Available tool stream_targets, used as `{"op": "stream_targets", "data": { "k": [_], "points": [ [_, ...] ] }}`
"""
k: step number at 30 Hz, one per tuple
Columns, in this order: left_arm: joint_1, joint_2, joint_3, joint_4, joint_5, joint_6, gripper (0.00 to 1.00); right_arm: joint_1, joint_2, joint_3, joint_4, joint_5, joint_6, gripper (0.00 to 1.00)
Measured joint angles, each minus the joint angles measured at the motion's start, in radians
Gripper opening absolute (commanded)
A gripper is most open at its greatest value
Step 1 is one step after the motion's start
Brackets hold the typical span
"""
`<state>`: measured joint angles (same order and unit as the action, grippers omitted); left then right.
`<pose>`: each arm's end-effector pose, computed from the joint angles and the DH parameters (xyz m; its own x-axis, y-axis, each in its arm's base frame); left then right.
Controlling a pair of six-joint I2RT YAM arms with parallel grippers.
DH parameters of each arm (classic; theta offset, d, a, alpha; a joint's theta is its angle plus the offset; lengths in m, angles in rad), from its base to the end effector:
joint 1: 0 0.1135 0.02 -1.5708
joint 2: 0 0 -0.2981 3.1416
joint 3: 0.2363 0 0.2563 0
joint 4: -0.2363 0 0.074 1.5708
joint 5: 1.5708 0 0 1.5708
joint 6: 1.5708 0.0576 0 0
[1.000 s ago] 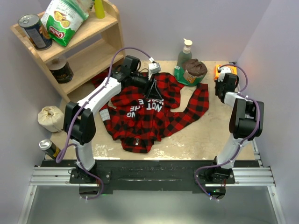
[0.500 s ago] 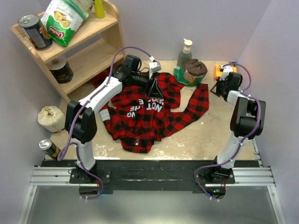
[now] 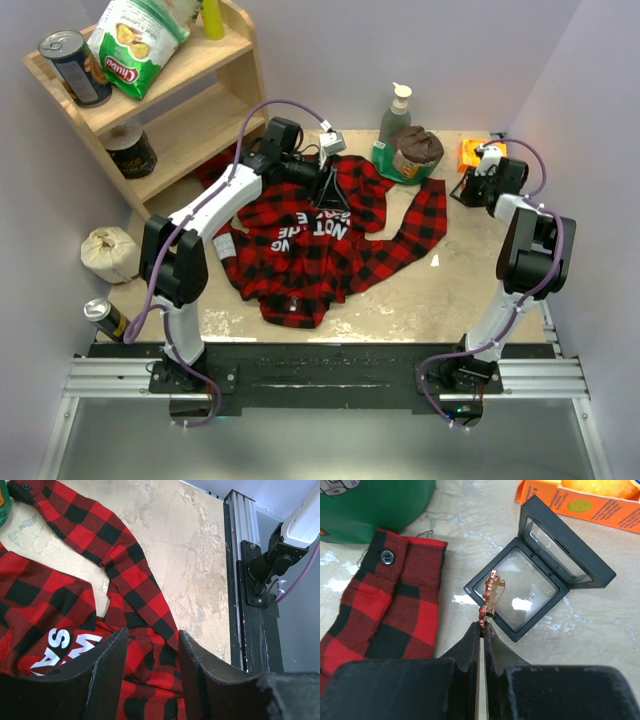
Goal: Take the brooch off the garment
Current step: Place the brooch in the brooch box.
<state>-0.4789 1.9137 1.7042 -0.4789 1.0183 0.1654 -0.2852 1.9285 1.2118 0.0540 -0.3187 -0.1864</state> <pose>0.3829 -0.2541 0.3349 -0.4203 0.3156 -0.8508 0.9068 0.1124 -0.4062 0.4399 -0.1102 0.1951 -0.5858 -0.0117 -0.8104 -0.0798 0.9959 0.0433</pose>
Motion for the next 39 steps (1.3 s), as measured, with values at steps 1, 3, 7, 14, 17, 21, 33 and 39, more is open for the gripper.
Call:
{"op": "stream_targets", "data": {
  "k": [1, 3, 7, 14, 17, 21, 33, 39],
  "points": [
    [0.000, 0.000, 0.000, 0.000, 0.000, 0.000, 0.49, 0.000, 0.000, 0.005, -0.004, -0.008, 0.003, 0.00],
    [0.000, 0.000, 0.000, 0.000, 0.000, 0.000, 0.49, 0.000, 0.002, 0.021, -0.016, -0.014, 0.006, 0.00],
    [0.000, 0.000, 0.000, 0.000, 0.000, 0.000, 0.49, 0.000, 0.016, 0.060, -0.025, -0.015, 0.011, 0.00],
    [0.000, 0.000, 0.000, 0.000, -0.001, 0.002, 0.50, 0.000, 0.045, 0.082, -0.037, -0.011, 0.011, 0.00],
    [0.000, 0.000, 0.000, 0.000, -0.001, 0.002, 0.50, -0.001, 0.068, 0.087, -0.054, -0.010, 0.011, 0.00],
    [0.000, 0.000, 0.000, -0.001, 0.000, 0.001, 0.49, -0.010, 0.069, 0.086, -0.072, -0.042, 0.023, 0.00],
    [0.000, 0.000, 0.000, 0.000, -0.001, -0.001, 0.50, -0.109, 0.053, 0.084, -0.082, -0.216, 0.129, 0.00],
    [0.000, 0.000, 0.000, 0.003, 0.000, -0.004, 0.50, -0.144, 0.085, 0.084, -0.030, -0.338, 0.243, 0.00]
  ]
}}
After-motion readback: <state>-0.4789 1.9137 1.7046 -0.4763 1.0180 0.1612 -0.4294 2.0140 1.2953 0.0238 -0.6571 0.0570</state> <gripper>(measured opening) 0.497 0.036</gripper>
